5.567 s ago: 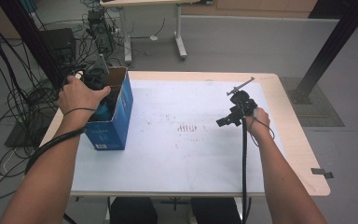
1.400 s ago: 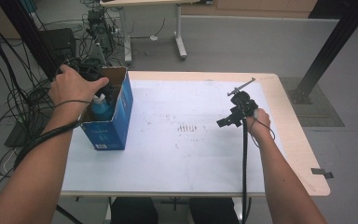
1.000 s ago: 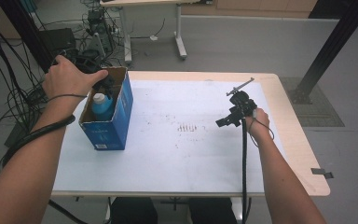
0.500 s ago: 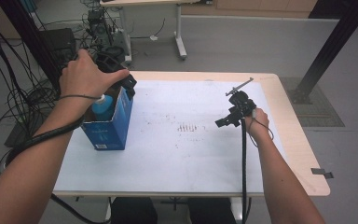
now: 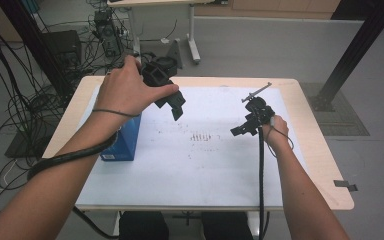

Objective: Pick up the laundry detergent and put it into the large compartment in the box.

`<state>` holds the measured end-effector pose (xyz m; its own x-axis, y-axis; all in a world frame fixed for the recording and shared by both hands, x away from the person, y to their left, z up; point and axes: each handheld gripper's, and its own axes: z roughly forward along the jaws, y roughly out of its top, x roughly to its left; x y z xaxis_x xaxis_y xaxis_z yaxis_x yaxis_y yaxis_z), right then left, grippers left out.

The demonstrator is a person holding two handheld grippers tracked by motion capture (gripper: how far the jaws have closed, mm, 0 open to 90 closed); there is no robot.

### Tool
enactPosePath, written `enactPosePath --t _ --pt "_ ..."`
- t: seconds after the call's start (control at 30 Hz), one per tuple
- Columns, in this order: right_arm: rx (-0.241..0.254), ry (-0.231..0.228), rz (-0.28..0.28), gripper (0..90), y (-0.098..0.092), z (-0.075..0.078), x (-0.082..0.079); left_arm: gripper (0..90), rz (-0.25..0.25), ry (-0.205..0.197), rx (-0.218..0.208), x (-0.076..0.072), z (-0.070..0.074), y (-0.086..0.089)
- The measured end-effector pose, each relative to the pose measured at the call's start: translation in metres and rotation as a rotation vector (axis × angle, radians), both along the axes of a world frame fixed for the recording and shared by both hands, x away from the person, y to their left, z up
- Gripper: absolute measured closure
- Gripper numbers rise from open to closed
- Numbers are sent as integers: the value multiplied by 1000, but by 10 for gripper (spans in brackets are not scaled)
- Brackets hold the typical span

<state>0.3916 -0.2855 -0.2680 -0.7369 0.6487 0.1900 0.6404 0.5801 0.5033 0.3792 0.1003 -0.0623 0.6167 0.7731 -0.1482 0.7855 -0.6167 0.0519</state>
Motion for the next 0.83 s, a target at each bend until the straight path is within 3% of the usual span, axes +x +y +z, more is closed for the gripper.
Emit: enactPosePath --t 0.23,0.27,0.5,0.83 --pt "-2 1 -2 33 -1 0 -1 55 -65 10 1 -6 -4 -21" --pt "-3 0 -4 33 -1 0 -1 56 -75 8 21 -8 -5 -30" --pt "0 -1 -5 33 -1 0 -2 57 -103 20 7 -9 -7 -37" --pt "0 -5 -5 33 0 1 -4 56 -98 27 -2 -8 -12 -36"
